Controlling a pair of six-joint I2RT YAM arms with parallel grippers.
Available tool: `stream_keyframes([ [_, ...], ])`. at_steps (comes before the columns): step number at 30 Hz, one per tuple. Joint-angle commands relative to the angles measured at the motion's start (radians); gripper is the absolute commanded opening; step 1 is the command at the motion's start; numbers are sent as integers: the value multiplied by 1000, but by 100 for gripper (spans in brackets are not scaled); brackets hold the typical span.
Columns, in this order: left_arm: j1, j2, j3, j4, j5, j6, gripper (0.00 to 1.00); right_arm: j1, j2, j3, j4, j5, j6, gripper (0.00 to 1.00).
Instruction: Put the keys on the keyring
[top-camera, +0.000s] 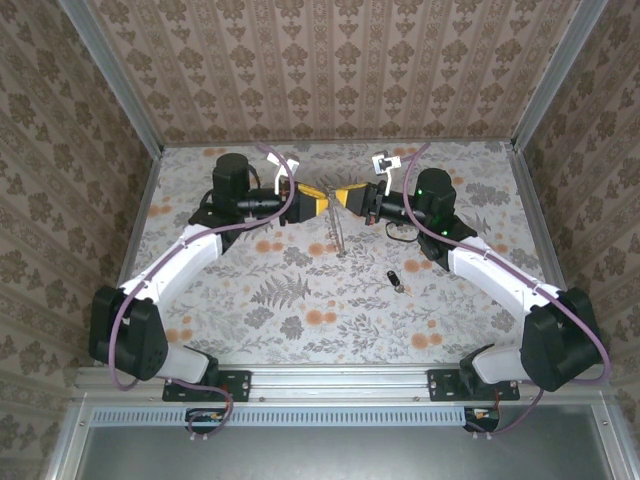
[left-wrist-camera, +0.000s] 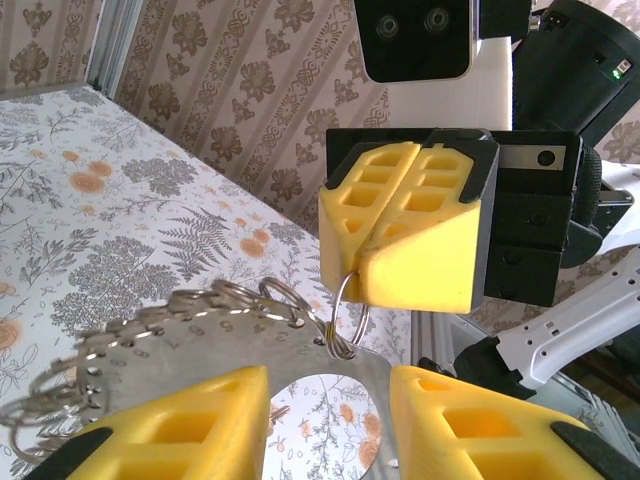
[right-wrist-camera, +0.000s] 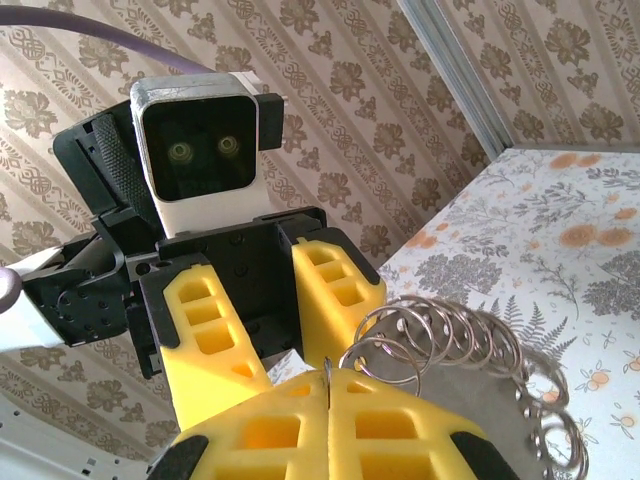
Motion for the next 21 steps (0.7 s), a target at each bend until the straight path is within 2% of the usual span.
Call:
stream_keyframes([
  [1,-5,12,34,41,26,-5,38,-3,9,18,74,-29,21,0],
  [21,-48,42,58,64,24,-13,36,-1,23,11,78,-28,18,0],
])
